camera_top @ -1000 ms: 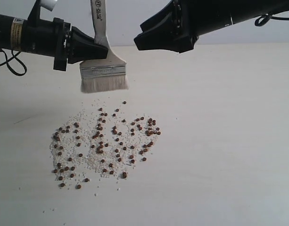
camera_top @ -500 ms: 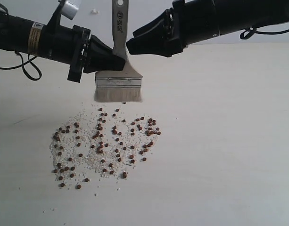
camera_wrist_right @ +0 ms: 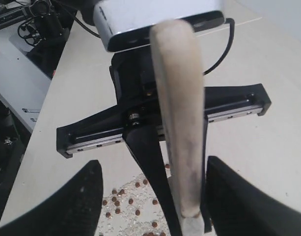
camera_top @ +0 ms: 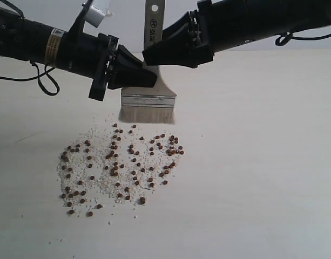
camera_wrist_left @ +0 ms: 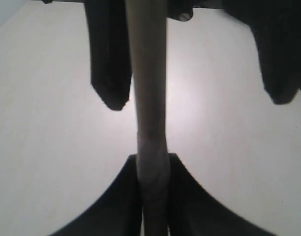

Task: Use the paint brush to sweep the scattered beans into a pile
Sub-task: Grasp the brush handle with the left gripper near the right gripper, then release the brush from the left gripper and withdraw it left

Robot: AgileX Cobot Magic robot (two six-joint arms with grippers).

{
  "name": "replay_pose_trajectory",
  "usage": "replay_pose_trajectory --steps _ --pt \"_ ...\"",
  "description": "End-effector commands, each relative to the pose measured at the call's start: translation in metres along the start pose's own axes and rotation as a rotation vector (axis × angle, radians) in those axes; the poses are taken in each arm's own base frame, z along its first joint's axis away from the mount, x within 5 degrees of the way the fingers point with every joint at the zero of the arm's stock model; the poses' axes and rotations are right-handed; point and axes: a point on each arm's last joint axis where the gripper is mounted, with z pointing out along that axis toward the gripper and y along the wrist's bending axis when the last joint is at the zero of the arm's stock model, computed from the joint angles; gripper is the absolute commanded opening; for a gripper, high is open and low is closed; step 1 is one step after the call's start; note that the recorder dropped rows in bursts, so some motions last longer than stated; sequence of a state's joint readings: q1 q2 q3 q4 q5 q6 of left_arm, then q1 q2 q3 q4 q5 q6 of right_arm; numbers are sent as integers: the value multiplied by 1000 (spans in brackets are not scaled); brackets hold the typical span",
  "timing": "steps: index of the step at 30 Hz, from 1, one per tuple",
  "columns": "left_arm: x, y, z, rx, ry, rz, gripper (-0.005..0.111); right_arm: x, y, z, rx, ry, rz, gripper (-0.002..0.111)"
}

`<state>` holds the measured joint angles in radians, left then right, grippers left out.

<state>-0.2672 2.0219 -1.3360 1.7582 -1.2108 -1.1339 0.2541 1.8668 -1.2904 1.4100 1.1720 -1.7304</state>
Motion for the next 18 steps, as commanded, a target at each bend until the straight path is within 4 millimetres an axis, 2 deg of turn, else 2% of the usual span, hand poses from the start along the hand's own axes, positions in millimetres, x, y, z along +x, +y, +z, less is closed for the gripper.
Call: replay_pose_trajectory --steps 1,12,18 --pt "-4 -2 1 7 -17 3 0 0 2 1 -20 6 -10 58" --pt "-8 -6 11 26 -31 10 0 1 2 1 -22 19 -8 56" --pt "-9 -6 11 21 -40 6 0 1 2 1 -22 19 -1 49"
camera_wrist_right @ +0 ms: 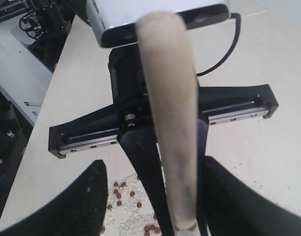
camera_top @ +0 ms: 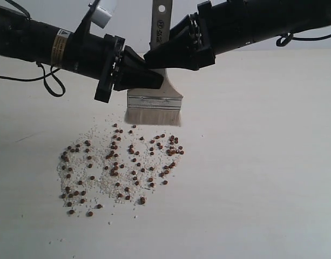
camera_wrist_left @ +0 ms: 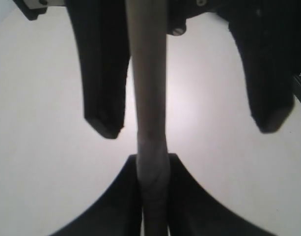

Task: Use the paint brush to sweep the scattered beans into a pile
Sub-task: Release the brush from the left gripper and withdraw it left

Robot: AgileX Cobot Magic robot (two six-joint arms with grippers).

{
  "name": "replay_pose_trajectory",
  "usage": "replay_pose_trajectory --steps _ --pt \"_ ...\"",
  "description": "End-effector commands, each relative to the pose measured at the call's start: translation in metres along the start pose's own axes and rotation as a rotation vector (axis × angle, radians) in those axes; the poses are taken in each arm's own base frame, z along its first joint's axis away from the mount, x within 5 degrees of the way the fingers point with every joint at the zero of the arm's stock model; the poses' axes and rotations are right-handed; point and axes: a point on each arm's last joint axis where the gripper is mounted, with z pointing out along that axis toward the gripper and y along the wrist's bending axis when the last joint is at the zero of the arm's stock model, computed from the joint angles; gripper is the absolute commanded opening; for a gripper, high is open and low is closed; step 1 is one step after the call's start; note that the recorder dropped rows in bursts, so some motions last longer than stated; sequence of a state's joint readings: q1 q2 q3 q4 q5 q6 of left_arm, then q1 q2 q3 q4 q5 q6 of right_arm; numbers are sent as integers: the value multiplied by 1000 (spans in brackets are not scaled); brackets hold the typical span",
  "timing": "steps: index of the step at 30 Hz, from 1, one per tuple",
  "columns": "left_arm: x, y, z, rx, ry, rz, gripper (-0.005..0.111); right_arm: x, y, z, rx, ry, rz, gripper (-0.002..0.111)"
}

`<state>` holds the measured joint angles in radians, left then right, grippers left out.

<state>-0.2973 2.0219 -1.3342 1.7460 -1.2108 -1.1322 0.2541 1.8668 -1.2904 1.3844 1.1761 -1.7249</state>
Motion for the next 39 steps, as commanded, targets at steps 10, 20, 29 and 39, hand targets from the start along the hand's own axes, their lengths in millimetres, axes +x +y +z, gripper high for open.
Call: replay_pose_trajectory --steps 10,20,29,39 --pt "-5 -1 0 -3 -33 0 0 -1 1 1 -14 -4 11 0" --pt "-5 0 0 -4 -35 0 16 -2 -1 1 4 -8 24 0" --pt "-5 0 -1 -2 -30 -59 81 -2 -7 0 75 -5 23 0" --pt "13 20 -51 -124 -25 -130 18 -21 -22 -33 589 79 75 0"
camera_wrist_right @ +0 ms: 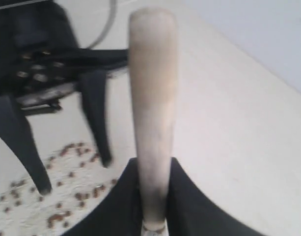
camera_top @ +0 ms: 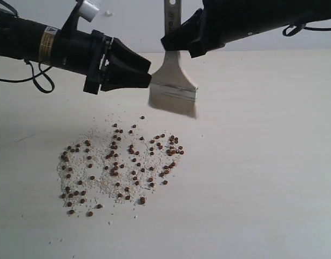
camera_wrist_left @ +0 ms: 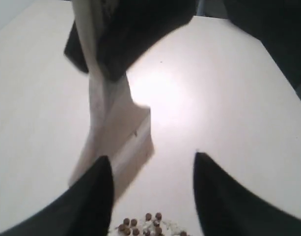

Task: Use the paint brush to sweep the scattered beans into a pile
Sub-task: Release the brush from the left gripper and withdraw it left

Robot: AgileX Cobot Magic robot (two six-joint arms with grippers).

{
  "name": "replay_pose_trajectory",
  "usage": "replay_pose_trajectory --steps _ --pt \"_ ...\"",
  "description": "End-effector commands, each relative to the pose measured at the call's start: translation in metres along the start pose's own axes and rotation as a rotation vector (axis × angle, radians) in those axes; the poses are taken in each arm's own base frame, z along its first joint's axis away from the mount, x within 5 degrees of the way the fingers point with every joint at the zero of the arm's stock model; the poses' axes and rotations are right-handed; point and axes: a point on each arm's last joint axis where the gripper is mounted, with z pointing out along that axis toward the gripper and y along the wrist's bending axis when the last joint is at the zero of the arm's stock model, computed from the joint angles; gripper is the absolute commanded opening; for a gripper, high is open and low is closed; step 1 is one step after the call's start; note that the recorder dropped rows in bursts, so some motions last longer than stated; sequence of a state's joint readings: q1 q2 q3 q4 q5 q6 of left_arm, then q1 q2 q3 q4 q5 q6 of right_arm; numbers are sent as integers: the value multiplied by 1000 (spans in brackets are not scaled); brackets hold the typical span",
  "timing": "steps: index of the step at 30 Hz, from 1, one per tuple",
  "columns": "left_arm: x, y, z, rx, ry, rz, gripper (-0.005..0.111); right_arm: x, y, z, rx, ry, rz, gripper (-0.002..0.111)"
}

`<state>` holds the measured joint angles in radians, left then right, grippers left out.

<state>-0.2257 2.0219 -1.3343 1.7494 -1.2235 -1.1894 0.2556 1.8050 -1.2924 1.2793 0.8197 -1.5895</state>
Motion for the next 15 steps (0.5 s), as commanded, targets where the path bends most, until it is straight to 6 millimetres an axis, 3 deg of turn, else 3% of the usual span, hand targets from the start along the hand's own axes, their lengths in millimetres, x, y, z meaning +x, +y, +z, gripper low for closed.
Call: replay_pose_trajectory --steps 1,2,4,7,9,13,15 --pt "6 14 -31 -86 -19 -66 8 -14 -11 -19 251 -2 70 0" --pt "8 17 -40 -109 -29 -81 0 -16 -11 -22 266 -6 75 0" --pt "9 25 -56 -165 -88 -159 0 -20 -9 -26 271 -17 69 0" --pt "16 44 -88 -394 -159 -383 0 -24 -6 -30 275 -31 72 0" --pt "23 47 -111 -546 -202 -501 0 -24 -6 -30 274 -37 109 0" --pt "41 33 -145 -863 -228 -594 0 -24 -5 -29 264 -34 116 0" --pt "49 17 -159 -1044 -213 -597 0 -24 -5 -29 261 -36 130 0"
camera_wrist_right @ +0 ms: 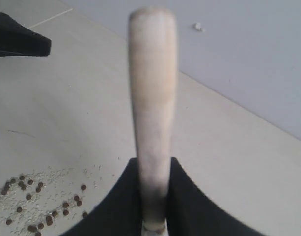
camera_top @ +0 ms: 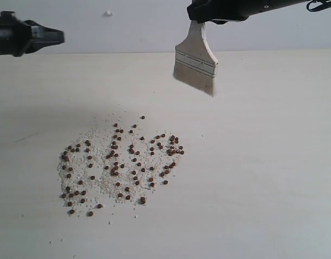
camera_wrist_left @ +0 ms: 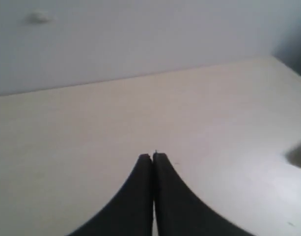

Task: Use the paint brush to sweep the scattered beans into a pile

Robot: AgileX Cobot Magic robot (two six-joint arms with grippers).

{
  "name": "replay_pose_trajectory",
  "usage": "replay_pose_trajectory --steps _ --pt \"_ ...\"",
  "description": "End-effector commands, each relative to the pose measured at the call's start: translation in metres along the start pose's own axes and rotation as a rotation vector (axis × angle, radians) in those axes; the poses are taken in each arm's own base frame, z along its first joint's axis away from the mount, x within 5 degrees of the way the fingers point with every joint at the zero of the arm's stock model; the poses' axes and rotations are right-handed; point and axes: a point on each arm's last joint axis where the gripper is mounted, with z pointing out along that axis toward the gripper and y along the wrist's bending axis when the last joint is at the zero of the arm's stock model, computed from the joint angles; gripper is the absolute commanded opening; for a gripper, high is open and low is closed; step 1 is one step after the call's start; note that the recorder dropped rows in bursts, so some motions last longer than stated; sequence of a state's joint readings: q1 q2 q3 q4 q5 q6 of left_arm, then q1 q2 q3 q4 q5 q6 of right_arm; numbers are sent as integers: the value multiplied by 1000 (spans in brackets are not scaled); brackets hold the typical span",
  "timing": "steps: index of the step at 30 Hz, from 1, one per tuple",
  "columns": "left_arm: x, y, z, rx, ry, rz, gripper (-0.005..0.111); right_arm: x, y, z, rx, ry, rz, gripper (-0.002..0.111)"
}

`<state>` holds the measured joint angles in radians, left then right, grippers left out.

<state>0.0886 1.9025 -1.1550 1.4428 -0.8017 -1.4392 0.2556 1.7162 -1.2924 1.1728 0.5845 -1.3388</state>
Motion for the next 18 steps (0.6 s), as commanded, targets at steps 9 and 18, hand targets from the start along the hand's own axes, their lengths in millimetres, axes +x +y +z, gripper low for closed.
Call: replay_pose_trajectory --steps 9,18 --pt "40 -40 -120 -621 -370 144 0 -1 12 -4 -111 23 65 0" --pt "92 -104 -183 -622 -536 296 0 2 19 -5 -192 59 30 0"
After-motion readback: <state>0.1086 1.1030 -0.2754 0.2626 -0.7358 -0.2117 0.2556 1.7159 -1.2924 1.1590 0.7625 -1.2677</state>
